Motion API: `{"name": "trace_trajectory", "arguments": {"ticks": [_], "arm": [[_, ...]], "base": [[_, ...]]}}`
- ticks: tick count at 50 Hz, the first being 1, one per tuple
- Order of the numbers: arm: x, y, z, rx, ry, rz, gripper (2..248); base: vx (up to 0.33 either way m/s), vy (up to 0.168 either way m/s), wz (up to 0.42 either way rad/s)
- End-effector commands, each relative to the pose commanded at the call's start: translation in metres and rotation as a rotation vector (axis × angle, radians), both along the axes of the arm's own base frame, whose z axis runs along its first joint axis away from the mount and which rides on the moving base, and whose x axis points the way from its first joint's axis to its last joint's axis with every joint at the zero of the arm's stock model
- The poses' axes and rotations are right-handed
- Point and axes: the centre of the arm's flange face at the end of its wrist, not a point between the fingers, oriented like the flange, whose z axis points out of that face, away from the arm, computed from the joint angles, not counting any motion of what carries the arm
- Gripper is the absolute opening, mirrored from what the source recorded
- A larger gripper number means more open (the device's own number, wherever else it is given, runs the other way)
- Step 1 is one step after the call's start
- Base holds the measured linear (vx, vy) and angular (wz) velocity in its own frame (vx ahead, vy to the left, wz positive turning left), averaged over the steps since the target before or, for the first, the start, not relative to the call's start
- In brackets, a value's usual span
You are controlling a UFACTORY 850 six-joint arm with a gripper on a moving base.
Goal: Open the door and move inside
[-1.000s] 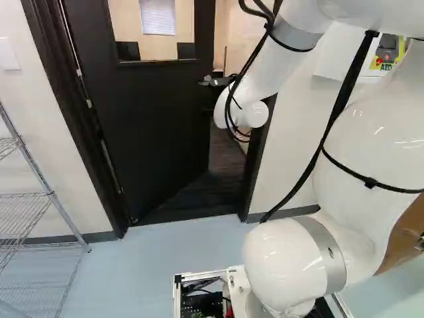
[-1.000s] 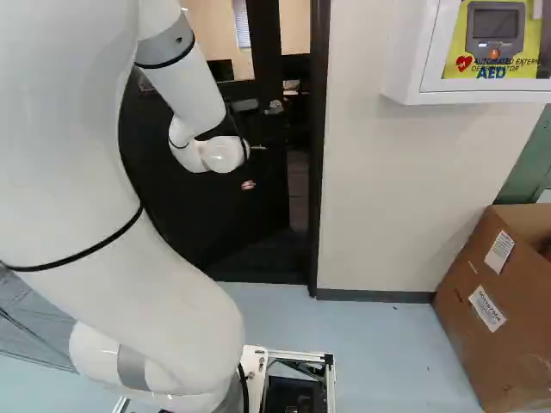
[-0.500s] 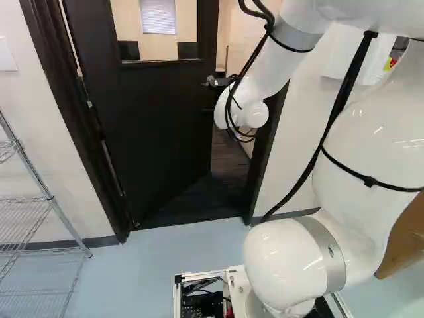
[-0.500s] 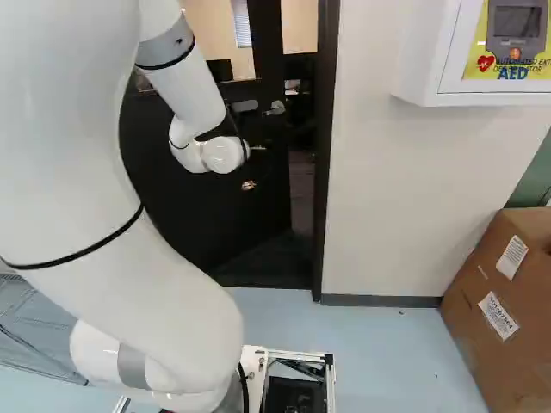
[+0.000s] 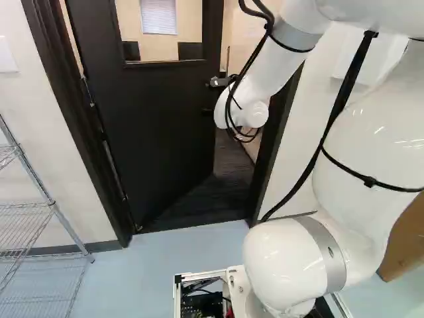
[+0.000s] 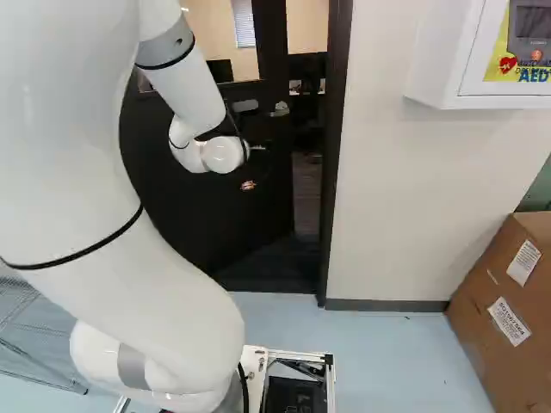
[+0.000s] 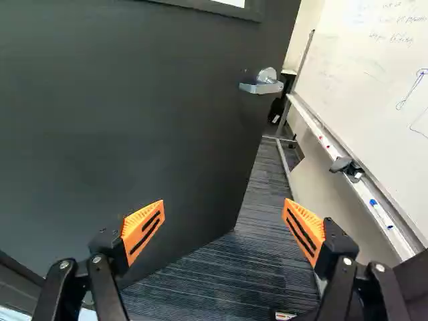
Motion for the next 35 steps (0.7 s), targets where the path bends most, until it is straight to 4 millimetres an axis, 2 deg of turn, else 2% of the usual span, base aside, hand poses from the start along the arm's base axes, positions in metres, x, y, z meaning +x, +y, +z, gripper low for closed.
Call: {"name": "trace_trajectory", "arguments": {"ticks": [35], "arm": [[0.0000, 0.0000, 0.0000, 0.000, 0.000, 0.000, 247]], "base": [[0.099, 0.086, -0.016]]}}
